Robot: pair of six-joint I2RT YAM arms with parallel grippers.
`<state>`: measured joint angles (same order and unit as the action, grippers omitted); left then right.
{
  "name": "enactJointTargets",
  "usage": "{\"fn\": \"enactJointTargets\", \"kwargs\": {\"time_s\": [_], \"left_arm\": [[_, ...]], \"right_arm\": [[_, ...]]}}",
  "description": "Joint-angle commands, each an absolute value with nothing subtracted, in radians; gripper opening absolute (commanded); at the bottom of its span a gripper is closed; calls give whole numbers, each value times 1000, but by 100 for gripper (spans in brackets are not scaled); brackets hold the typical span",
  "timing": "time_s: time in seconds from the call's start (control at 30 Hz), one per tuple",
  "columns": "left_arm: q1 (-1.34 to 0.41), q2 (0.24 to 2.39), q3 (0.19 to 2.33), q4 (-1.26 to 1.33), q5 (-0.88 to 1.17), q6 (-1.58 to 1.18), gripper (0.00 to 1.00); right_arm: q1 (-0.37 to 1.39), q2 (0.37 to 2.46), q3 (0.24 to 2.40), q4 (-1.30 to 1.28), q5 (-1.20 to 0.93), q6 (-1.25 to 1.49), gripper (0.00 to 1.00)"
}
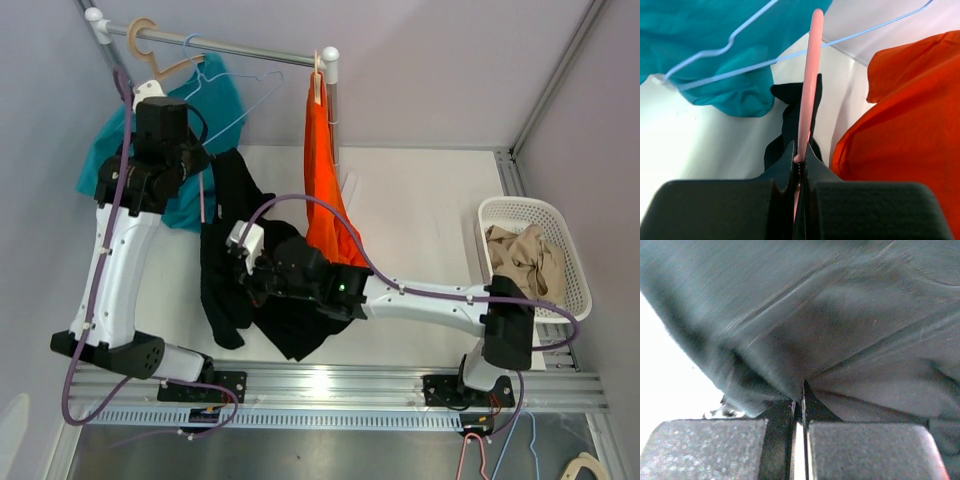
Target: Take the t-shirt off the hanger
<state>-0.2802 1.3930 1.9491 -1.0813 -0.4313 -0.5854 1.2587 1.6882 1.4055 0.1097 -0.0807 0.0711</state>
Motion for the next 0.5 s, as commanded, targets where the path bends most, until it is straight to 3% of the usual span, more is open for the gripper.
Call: {"fn": "enactJointTargets", "kwargs": {"time_s": [0.0, 0.2, 0.33, 0.47], "left_arm": [[-276, 1488, 2023, -994, -406, -597, 1], [-267, 1692, 2298, -1005, -462, -574, 1], [-258, 1767, 2488, -1089, -420, -571, 1], [-256, 1649, 2278, -974, -448, -548, 1]], "right_arm": [[1325, 1579, 1353, 108, -72, 104, 0], [1488, 1451, 1153, 84, -34, 219, 0], [1517, 1488, 1052, 115, 55, 297, 0], [1433, 1557, 1091, 124, -57, 299, 0]]}}
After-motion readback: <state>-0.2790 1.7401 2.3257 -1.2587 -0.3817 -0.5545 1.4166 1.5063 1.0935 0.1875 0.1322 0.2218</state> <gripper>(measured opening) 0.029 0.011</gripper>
